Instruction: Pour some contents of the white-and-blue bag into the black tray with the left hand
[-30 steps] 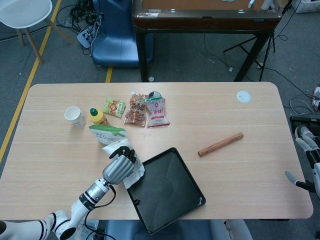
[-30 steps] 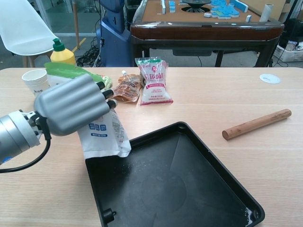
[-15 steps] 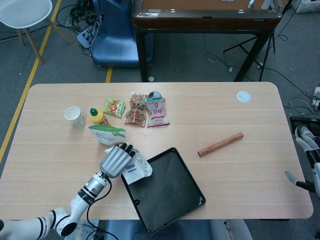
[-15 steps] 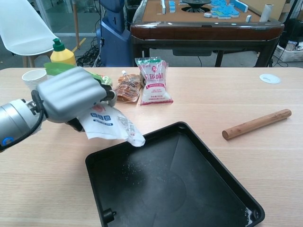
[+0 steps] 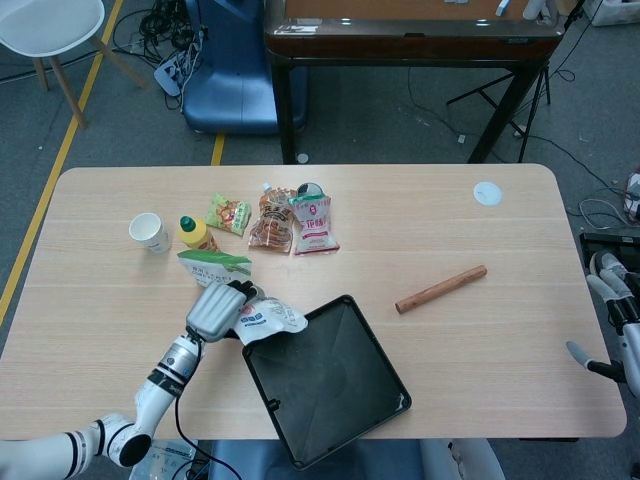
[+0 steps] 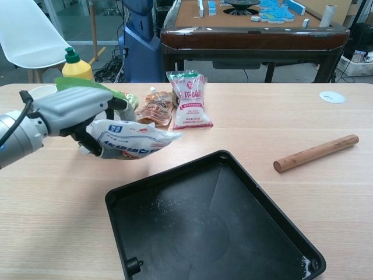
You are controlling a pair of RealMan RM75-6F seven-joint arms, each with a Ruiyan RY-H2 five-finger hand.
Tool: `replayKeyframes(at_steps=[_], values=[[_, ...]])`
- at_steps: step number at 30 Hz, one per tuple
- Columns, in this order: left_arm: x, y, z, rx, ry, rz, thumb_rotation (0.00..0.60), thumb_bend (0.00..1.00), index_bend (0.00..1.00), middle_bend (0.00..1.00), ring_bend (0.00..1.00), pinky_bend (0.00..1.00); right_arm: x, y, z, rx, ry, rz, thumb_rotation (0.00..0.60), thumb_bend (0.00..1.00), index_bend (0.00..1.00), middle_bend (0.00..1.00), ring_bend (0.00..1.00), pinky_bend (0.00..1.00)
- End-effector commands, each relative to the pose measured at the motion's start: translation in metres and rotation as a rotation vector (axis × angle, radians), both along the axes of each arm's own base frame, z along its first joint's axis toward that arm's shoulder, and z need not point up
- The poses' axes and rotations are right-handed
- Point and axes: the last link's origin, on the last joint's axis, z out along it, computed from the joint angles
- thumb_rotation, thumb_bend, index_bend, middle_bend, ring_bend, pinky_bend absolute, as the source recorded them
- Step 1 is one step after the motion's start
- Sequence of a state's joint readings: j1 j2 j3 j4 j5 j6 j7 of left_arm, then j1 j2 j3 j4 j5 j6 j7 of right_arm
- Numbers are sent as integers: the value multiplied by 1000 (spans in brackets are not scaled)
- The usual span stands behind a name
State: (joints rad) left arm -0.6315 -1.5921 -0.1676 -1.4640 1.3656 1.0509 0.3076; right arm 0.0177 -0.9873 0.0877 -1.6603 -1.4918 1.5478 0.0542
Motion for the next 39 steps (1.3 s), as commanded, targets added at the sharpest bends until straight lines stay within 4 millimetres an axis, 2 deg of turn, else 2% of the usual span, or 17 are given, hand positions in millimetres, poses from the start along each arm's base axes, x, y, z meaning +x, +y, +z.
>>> replayKeyframes(at_steps=[1, 12, 26, 39], values=[[-8, 6, 2, -42, -95, 94, 600, 212, 534, 731, 666, 777, 0, 0, 0, 1, 0, -1, 600, 188, 74, 125, 25, 159], [-21, 15, -4, -180, -270, 254, 600, 212, 534, 730, 666, 777, -2, -2, -2, 6, -2, -8, 600, 187, 74, 125, 25, 159], [-29, 27, -16, -226, -402, 333, 600, 212, 526, 730, 665, 777, -3, -2, -2, 7, -1, -16, 600, 188, 74, 125, 25, 159], [-27, 30, -35, -303, -460, 383, 600, 212, 436, 656, 588, 753, -5, -3, -2, 8, 2, -27, 600, 188, 74, 125, 25, 159]])
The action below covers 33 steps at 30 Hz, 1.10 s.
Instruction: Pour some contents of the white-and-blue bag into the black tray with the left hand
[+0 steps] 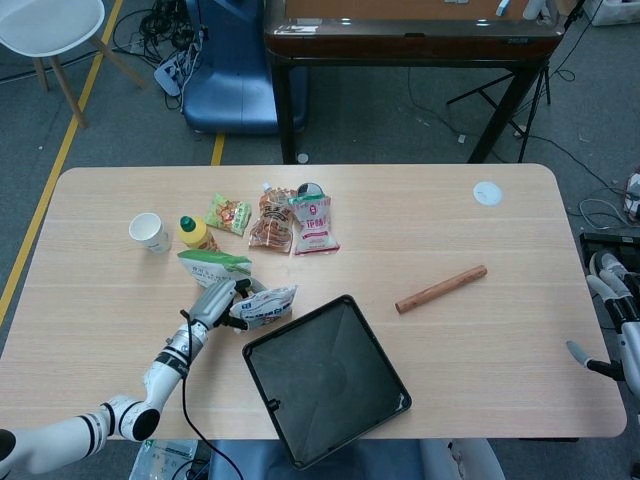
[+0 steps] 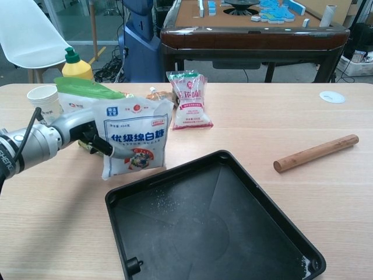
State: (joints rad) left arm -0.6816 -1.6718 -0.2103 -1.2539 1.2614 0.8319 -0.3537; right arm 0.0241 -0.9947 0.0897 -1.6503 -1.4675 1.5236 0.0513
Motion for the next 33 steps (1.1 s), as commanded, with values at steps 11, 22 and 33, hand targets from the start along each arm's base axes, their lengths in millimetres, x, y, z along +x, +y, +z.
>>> replayKeyframes(at_steps=[11, 22, 33], values=[[1, 0, -9, -83, -43, 47, 600, 211, 261, 409, 374, 595, -1, -1, 0, 0, 0, -4, 600, 188, 74, 129, 25, 159], [2, -5, -7, -64, -33, -2, 600, 211, 164, 285, 269, 524, 0, 0, 0, -3, 2, -5, 600, 188, 74, 130, 25, 159], [6, -15, -2, -68, -29, -39, 600, 211, 100, 246, 243, 486, -1, 0, 0, -4, -1, -3, 600, 188, 74, 130, 25, 159]])
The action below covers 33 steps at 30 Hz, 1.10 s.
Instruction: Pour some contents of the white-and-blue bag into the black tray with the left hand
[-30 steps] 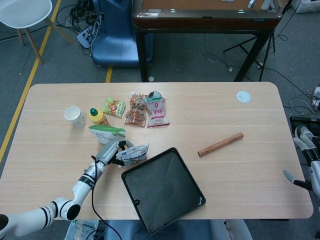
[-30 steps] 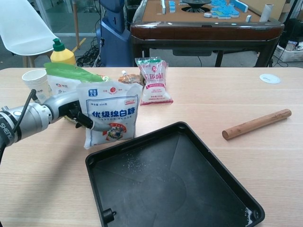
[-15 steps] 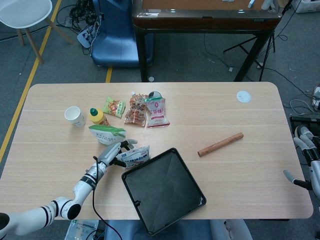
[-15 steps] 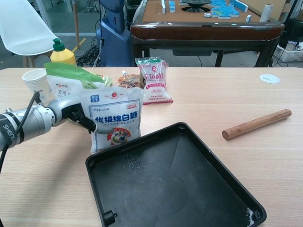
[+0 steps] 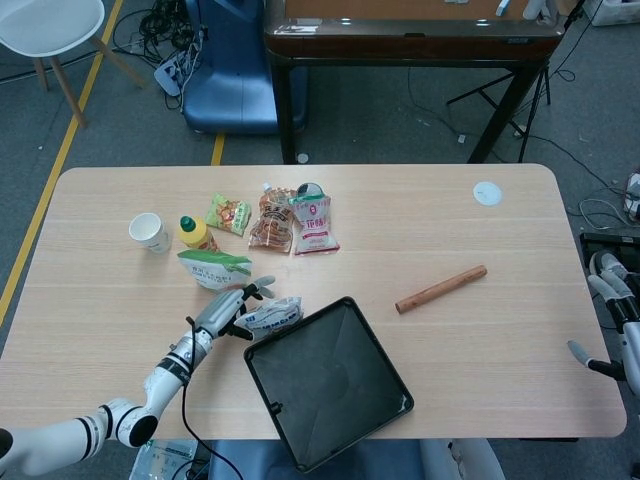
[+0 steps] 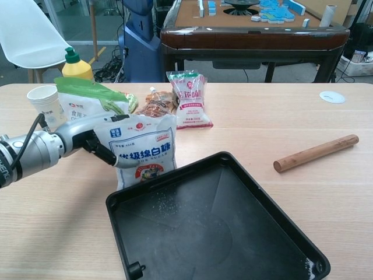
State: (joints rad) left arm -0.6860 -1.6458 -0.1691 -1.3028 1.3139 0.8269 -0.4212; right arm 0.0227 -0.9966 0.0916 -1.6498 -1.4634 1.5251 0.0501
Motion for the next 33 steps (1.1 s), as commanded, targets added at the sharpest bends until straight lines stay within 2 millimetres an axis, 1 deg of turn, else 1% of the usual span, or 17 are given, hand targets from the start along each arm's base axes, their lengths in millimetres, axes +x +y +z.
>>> replayKeyframes(at_steps=[1, 8, 12, 15, 19, 27, 33], values=[[0, -2, 2, -1, 8, -10, 600, 211, 100, 245, 243, 481, 0, 0, 0, 2, -1, 1, 600, 188, 74, 130, 25, 159], [0, -2, 7, 7, 8, -2, 600, 211, 100, 220, 213, 450, 0, -2, -1, 3, -4, 5, 600, 188, 74, 130, 25, 159], [-2, -5, 15, 4, 17, -10, 600, 211, 67, 173, 158, 412, 0, -3, -1, 5, -5, 8, 600, 188, 74, 131, 25, 159], [-2, -8, 22, 9, 12, -15, 600, 211, 35, 133, 118, 370, 0, -4, -2, 9, -7, 12, 600, 188, 74, 130, 25, 159], [1, -11, 32, 12, -3, -21, 600, 211, 25, 118, 102, 352, 0, -4, -2, 7, -8, 15, 600, 188, 74, 131, 25, 159], [13, -20, 52, 2, -16, -64, 600, 211, 23, 107, 98, 348, 0, -4, -1, 5, -11, 19, 600, 188, 74, 130, 25, 159], [20, -26, 76, 13, -18, -92, 600, 211, 22, 107, 98, 348, 1, -4, -1, 3, -12, 21, 600, 187, 74, 130, 25, 159]])
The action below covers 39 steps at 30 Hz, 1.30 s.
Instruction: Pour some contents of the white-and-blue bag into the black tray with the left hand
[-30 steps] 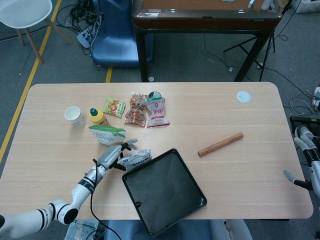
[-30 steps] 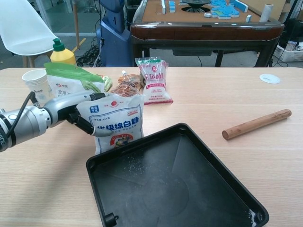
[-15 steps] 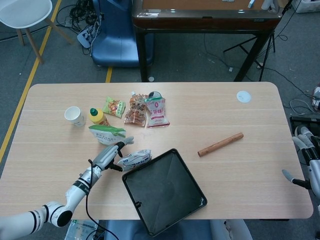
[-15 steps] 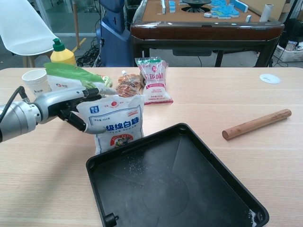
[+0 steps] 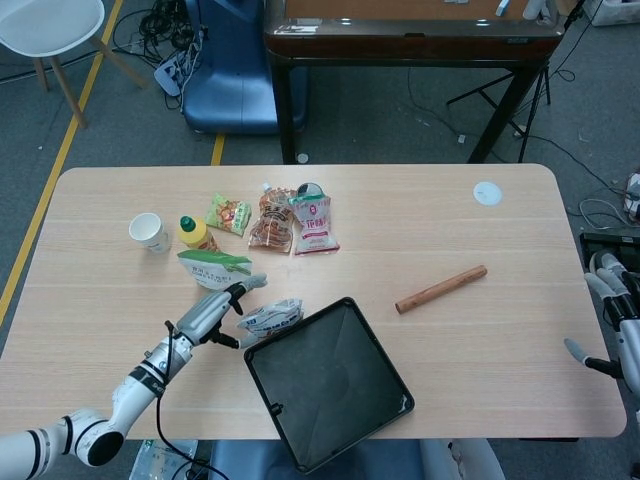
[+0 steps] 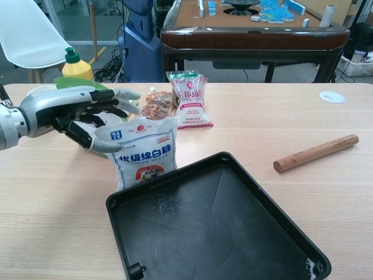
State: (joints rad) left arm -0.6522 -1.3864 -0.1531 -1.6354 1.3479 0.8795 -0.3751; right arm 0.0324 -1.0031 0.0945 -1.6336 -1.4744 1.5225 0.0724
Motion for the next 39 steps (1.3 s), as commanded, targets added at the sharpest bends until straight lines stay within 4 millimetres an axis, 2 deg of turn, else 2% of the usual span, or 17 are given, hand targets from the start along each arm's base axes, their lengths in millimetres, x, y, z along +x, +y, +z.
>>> replayKeyframes(at_steps=[1, 5, 9, 12, 16, 26, 34, 39], values=[[3, -3, 16, 13, -1, -13, 600, 211, 22, 107, 98, 348, 0, 0, 0, 0, 1, 2, 600, 187, 74, 130, 25, 159], [-1, -7, 39, 44, -4, -9, 600, 211, 22, 107, 98, 348, 1, -1, 0, 2, -1, 3, 600, 188, 74, 130, 25, 159], [-12, -12, 67, 107, 4, 7, 600, 211, 24, 107, 98, 348, 2, -3, 0, 9, -2, 9, 600, 188, 74, 130, 25, 159], [-26, -18, 90, 192, 18, 27, 600, 212, 41, 107, 98, 348, 3, -5, -2, 32, 1, 12, 600, 188, 74, 131, 25, 159], [-49, -30, 109, 323, 77, 47, 600, 212, 76, 107, 98, 348, 5, -9, -6, 76, -11, 16, 600, 188, 74, 132, 25, 159], [-105, -78, 128, 539, 387, 151, 600, 212, 85, 107, 98, 348, 18, -21, -21, 178, -4, 95, 600, 188, 74, 134, 25, 159], [-126, -117, 126, 665, 468, 210, 600, 212, 85, 107, 99, 342, 26, -23, -31, 215, -10, 148, 600, 188, 85, 135, 25, 159], [-132, -131, 122, 678, 491, 222, 600, 212, 85, 107, 98, 325, 28, -21, -35, 219, -4, 162, 600, 188, 88, 140, 25, 159]])
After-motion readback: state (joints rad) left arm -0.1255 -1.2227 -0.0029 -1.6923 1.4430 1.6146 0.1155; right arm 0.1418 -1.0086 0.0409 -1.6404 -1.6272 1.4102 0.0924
